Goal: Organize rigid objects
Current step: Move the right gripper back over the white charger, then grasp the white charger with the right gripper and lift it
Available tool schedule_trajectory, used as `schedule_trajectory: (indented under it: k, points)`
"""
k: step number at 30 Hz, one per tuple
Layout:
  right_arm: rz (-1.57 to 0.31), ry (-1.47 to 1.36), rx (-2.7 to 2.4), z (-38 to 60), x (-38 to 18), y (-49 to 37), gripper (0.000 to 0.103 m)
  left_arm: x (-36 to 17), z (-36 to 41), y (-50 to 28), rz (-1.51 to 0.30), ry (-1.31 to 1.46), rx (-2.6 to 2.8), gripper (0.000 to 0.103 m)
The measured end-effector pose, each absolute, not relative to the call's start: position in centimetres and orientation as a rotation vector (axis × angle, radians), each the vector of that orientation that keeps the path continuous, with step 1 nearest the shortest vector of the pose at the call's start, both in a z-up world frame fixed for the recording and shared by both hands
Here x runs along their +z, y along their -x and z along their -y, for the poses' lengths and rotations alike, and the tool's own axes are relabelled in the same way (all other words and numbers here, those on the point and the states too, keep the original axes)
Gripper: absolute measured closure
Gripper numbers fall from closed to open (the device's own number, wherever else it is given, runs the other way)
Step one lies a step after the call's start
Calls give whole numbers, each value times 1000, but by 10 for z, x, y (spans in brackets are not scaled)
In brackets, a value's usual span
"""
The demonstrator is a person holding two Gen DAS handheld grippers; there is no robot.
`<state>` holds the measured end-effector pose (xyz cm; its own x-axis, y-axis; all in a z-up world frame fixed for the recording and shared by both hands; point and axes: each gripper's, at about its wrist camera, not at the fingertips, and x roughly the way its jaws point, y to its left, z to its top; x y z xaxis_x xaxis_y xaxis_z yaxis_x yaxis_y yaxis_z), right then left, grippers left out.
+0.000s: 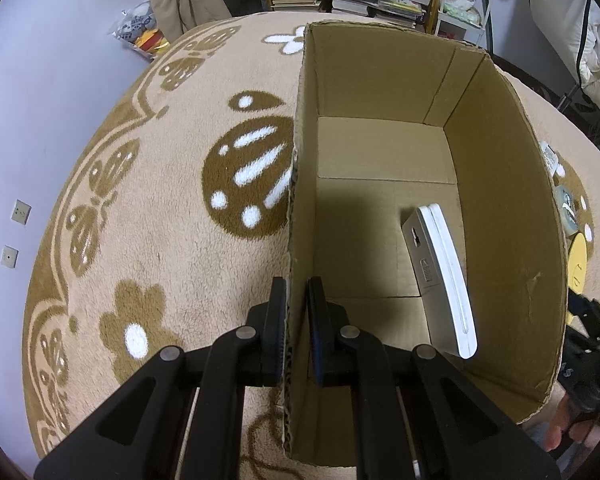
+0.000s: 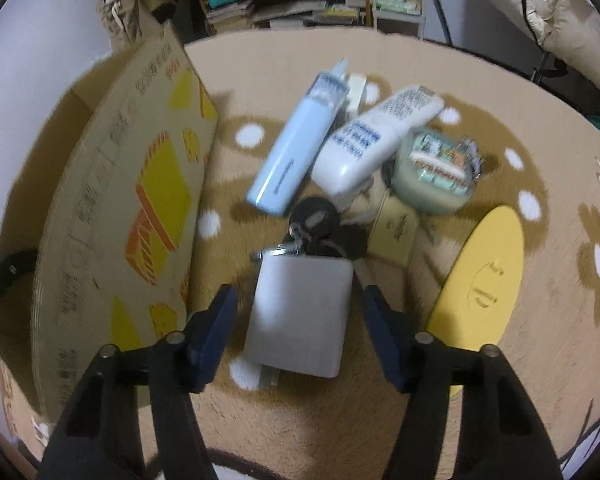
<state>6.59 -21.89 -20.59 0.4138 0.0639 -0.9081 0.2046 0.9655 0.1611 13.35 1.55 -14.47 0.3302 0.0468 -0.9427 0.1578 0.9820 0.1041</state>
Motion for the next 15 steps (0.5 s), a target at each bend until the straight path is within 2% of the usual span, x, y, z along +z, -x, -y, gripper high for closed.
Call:
schedule_trajectory:
  k: [7, 10, 15]
  points:
    - [-1186, -166, -106, 203, -217, -68, 35, -146, -17, -132, -1241, -186, -76, 93]
    - [-1202, -140, -123, 200, -222, -66, 41, -146, -18, -132, -1242, -181, -75, 93]
    - [-1202, -140, -132, 197, -223, -62, 43, -147, -19, -132, -1242, -181, -74, 93]
